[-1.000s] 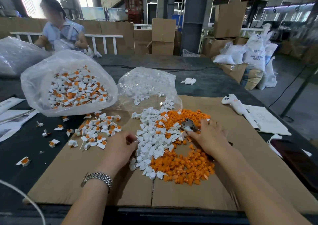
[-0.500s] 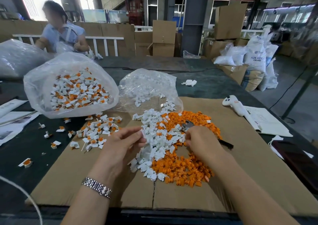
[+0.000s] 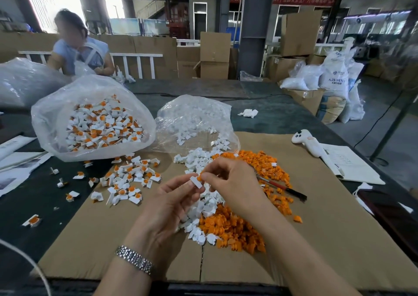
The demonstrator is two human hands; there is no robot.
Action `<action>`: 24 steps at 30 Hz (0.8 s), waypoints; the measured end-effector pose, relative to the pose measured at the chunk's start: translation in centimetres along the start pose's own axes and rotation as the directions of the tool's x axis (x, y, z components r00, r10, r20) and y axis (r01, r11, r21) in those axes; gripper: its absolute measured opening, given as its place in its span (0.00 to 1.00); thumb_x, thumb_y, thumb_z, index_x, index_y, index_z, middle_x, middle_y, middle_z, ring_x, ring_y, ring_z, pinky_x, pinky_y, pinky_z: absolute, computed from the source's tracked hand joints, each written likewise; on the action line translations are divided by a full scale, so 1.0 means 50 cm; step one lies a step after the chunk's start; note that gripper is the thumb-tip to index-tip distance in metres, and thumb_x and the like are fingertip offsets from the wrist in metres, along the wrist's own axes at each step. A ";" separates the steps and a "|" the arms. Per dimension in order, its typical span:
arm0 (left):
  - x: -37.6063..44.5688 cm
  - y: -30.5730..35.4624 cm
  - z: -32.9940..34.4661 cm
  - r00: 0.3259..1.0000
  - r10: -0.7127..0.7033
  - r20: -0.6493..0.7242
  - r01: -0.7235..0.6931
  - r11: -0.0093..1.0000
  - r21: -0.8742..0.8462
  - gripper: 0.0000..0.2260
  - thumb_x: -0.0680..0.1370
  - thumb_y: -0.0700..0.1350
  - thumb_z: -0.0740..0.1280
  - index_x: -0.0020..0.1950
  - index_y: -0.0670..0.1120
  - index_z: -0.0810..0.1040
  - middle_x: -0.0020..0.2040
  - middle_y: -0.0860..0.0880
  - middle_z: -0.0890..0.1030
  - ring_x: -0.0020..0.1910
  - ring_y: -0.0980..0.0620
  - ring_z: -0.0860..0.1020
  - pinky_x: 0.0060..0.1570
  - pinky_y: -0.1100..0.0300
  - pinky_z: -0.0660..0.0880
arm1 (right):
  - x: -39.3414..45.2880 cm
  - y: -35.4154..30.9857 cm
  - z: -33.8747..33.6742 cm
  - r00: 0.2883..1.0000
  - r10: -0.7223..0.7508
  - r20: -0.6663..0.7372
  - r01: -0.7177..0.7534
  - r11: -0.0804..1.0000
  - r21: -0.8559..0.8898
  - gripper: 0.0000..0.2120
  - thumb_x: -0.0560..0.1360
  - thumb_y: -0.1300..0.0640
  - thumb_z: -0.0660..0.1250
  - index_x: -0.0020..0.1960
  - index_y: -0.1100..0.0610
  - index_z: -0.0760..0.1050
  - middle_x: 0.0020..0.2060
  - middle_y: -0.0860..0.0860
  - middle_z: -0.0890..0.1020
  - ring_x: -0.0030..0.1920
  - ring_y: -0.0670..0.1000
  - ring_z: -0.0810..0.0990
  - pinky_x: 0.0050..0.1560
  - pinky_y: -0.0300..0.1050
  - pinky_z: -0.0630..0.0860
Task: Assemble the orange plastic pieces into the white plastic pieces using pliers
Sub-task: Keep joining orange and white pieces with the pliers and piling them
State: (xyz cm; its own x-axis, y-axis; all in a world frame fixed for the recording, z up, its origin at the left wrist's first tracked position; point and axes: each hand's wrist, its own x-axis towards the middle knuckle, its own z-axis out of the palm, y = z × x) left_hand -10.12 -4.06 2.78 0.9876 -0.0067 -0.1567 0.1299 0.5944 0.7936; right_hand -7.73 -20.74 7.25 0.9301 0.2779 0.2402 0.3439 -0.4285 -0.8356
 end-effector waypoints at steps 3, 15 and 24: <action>0.000 0.002 0.001 1.000 0.031 -0.004 -0.030 0.999 0.018 0.08 0.71 0.34 0.71 0.46 0.37 0.88 0.47 0.38 0.86 0.42 0.47 0.86 0.39 0.63 0.83 | -0.003 -0.001 0.009 1.000 -0.006 -0.025 0.005 1.000 -0.019 0.04 0.78 0.54 0.71 0.45 0.48 0.80 0.38 0.45 0.83 0.39 0.45 0.81 0.42 0.40 0.80; -0.001 0.009 -0.010 0.991 0.125 -0.049 -0.120 0.989 0.091 0.10 0.71 0.37 0.74 0.52 0.38 0.84 0.48 0.37 0.86 0.42 0.45 0.86 0.38 0.62 0.82 | -0.011 0.002 0.027 0.999 -0.017 0.039 0.013 0.996 0.093 0.06 0.79 0.57 0.69 0.54 0.49 0.79 0.41 0.50 0.82 0.42 0.49 0.82 0.45 0.44 0.81; -0.018 0.005 -0.009 0.998 0.060 0.027 -0.062 0.994 0.094 0.11 0.74 0.43 0.74 0.53 0.38 0.87 0.54 0.34 0.85 0.51 0.41 0.86 0.45 0.59 0.84 | -0.017 0.015 0.009 0.983 -0.185 0.018 0.186 0.974 -0.130 0.09 0.78 0.57 0.72 0.57 0.50 0.83 0.46 0.43 0.79 0.46 0.41 0.78 0.50 0.34 0.75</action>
State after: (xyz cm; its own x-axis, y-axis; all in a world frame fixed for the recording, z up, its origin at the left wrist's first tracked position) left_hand -11.00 -3.57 2.85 0.9957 0.0074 -0.0929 0.0758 0.5154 0.8536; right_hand -8.32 -20.89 6.19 0.8480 0.3679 0.3815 0.5244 -0.4779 -0.7047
